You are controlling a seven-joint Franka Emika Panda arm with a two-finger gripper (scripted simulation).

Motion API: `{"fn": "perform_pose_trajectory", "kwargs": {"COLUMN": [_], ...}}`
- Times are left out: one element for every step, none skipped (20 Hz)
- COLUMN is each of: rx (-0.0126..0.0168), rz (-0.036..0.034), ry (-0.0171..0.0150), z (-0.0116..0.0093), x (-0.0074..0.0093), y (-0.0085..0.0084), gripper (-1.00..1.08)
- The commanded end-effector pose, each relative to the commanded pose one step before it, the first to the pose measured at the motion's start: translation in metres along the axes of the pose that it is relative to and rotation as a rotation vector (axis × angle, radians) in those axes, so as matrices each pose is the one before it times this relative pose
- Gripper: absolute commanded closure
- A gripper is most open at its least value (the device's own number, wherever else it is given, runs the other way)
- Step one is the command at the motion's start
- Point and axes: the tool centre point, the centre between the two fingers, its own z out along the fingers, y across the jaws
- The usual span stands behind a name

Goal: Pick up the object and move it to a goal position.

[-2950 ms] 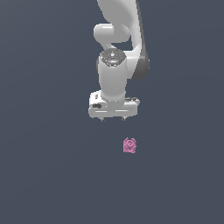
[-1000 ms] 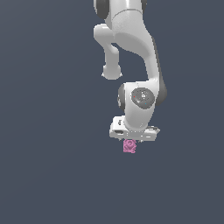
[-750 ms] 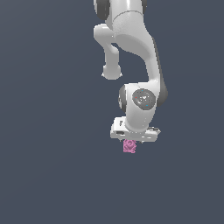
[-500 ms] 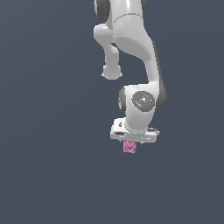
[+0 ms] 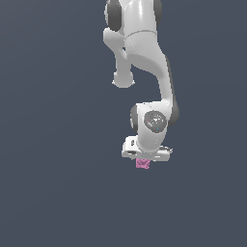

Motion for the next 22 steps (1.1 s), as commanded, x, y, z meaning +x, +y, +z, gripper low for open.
{"fn": "perform_pose_trajectory", "kwargs": {"rx": [0.00048,0.0,0.0,0.0,0.0,0.0,0.0,0.0,0.0,0.0,0.0,0.0,0.0,0.0,0.0,0.0,0.0,0.0,0.0,0.0,0.0,0.0], "rz": [0.00009,0.0,0.0,0.0,0.0,0.0,0.0,0.0,0.0,0.0,0.0,0.0,0.0,0.0,0.0,0.0,0.0,0.0,0.0,0.0,0.0,0.0], "ry": [0.00202,0.0,0.0,0.0,0.0,0.0,0.0,0.0,0.0,0.0,0.0,0.0,0.0,0.0,0.0,0.0,0.0,0.0,0.0,0.0,0.0,0.0], "z": [0.00095,-0.00025,0.0,0.0,0.0,0.0,0.0,0.0,0.0,0.0,0.0,0.0,-0.00002,-0.0001,-0.00031,-0.00052,-0.00073,-0.00095,-0.00116,-0.00139,-0.00161,-0.00185], "x": [0.00143,0.00014,0.0,0.0,0.0,0.0,0.0,0.0,0.0,0.0,0.0,0.0,0.00002,-0.00012,-0.00035,-0.00058,-0.00081,-0.00105,-0.00129,-0.00153,-0.00178,-0.00204], "y": [-0.00039,-0.00003,0.0,0.0,0.0,0.0,0.0,0.0,0.0,0.0,0.0,0.0,-0.00002,0.00001,0.00002,0.00003,0.00005,0.00006,0.00007,0.00009,0.0001,0.00011], "gripper": [-0.92,-0.92,1.08,1.08,1.08,1.08,1.08,1.08,1.08,1.08,1.08,1.08,1.08,1.08,1.08,1.08,1.08,1.08,1.08,1.08,1.08,1.08]}}
